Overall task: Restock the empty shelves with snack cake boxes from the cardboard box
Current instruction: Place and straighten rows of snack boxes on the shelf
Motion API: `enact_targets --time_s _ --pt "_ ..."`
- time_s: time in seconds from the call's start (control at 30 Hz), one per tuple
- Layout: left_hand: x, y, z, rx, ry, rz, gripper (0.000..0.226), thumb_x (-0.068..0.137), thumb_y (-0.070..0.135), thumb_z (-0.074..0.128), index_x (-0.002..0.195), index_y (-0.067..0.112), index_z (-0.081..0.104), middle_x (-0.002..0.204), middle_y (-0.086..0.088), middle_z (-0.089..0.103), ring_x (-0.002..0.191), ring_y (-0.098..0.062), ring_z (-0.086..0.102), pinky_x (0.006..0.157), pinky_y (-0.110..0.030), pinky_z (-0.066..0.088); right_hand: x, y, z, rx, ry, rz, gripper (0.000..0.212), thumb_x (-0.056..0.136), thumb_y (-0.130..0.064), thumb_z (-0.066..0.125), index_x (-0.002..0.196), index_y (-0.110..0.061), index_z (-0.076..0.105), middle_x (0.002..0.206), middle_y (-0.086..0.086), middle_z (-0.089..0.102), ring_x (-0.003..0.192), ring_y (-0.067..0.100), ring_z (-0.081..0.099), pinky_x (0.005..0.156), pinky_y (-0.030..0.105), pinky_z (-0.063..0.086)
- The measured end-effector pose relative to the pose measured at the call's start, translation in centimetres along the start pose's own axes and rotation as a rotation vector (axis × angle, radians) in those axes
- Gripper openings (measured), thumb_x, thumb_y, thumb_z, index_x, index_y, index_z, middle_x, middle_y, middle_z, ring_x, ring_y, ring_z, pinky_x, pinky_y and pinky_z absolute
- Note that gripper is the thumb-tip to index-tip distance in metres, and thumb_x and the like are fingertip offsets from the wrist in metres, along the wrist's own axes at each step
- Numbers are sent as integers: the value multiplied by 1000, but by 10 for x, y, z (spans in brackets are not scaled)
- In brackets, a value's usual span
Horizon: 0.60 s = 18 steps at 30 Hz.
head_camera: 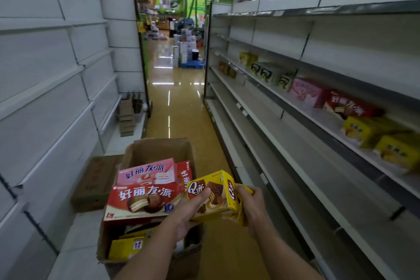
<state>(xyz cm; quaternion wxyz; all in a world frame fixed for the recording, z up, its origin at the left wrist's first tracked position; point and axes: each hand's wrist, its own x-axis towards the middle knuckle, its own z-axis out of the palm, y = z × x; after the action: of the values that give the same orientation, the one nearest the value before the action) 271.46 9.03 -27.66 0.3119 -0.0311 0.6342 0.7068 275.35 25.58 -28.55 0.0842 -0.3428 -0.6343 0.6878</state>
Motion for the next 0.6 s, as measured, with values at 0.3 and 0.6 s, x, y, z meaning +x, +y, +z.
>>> enact_targets --time_s 0.3,0.6 --pt "3 -6 65 -5 70 -4 94 35 61 87 115 19 61 108 -7 71 105 -28 64 100 -51 45 -12 -1 -104 389 349 84 48 81 -28 73 116 -9 46 103 19 63 90 37 65 82 58 54" --pt "-7 -27 147 62 143 150 51 80 40 72 116 13 48 105 -6 62 94 -25 61 92 -41 47 -55 -7 -192 750 245 27 14 95 -17 53 105 -9 58 93 13 65 82 25 62 68 37 54"
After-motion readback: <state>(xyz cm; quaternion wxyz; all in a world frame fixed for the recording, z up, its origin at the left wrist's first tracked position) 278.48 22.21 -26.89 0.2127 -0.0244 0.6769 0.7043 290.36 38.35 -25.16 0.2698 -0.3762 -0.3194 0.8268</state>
